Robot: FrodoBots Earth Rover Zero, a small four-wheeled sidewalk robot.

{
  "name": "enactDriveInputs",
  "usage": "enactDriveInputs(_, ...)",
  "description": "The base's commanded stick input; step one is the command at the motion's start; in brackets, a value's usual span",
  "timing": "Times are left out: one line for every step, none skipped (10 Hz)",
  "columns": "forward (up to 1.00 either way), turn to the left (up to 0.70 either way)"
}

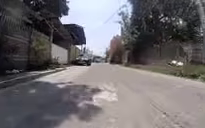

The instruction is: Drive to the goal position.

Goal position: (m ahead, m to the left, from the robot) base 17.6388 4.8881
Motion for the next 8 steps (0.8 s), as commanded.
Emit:
enactDriveInputs(1.00,0.00)
enactDriveInputs(1.00,0.00)
enactDriveInputs(1.00,0.00)
enactDriveInputs(1.00,0.00)
enactDriveInputs(1.00,0.00)
enactDriveInputs(1.00,0.00)
enactDriveInputs(1.00,0.01)
enactDriveInputs(1.00,0.04)
